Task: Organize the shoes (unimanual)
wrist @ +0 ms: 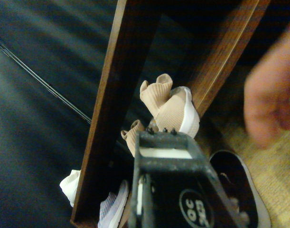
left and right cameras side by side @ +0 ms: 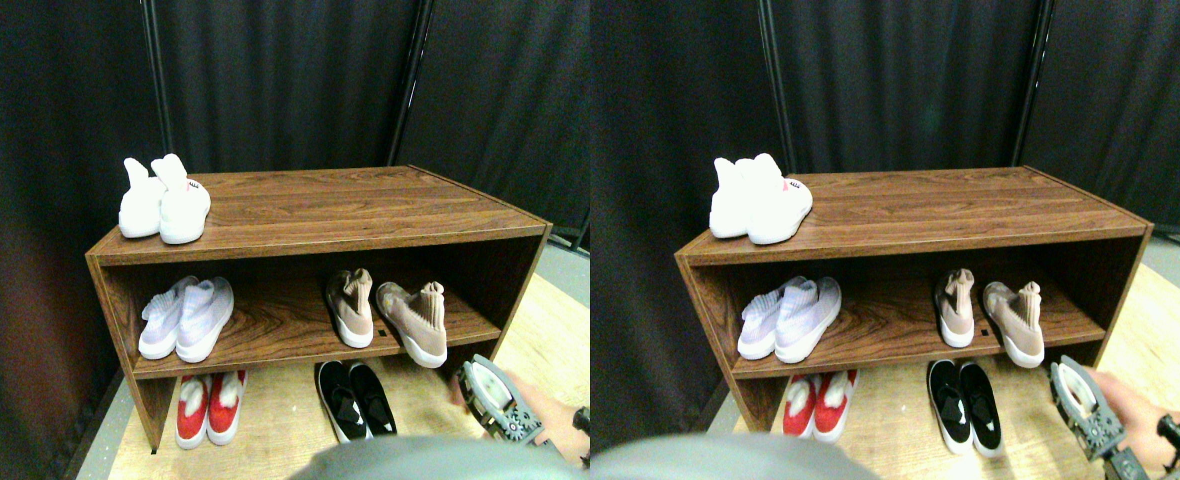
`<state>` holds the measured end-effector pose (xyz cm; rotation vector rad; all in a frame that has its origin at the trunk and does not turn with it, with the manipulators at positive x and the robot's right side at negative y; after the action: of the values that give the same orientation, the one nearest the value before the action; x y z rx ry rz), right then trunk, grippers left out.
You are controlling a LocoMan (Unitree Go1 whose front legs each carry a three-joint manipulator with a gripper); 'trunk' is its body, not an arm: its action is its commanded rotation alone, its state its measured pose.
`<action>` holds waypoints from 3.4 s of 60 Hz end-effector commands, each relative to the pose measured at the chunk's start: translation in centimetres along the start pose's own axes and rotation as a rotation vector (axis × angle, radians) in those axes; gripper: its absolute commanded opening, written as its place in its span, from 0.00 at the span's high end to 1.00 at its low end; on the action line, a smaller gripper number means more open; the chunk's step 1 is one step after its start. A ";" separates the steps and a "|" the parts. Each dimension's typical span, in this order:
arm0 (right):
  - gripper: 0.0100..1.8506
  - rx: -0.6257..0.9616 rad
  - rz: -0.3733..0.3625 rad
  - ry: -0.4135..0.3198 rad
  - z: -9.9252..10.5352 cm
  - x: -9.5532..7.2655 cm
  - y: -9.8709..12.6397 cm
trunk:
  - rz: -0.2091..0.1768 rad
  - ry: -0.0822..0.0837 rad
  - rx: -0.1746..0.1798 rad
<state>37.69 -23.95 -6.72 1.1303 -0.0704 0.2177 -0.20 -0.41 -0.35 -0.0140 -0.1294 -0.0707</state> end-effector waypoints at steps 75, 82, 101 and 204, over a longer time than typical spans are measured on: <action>0.72 0.052 -0.015 -0.075 0.7 -0.8 1.2 | 0.002 0.008 -0.020; 0.31 0.065 -0.050 -0.098 0.5 -0.8 1.5 | 0.006 0.005 -0.026; 0.07 0.068 -0.104 -0.152 -0.3 1.4 0.9 | 0.014 0.005 -0.034; 0.17 0.116 -0.301 -0.088 -1.0 8.5 -5.2 | 0.054 0.028 -0.055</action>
<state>47.64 -23.96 -11.37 1.2675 0.0575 -0.1271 -0.31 -0.46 -0.37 -0.0577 -0.1100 -0.0242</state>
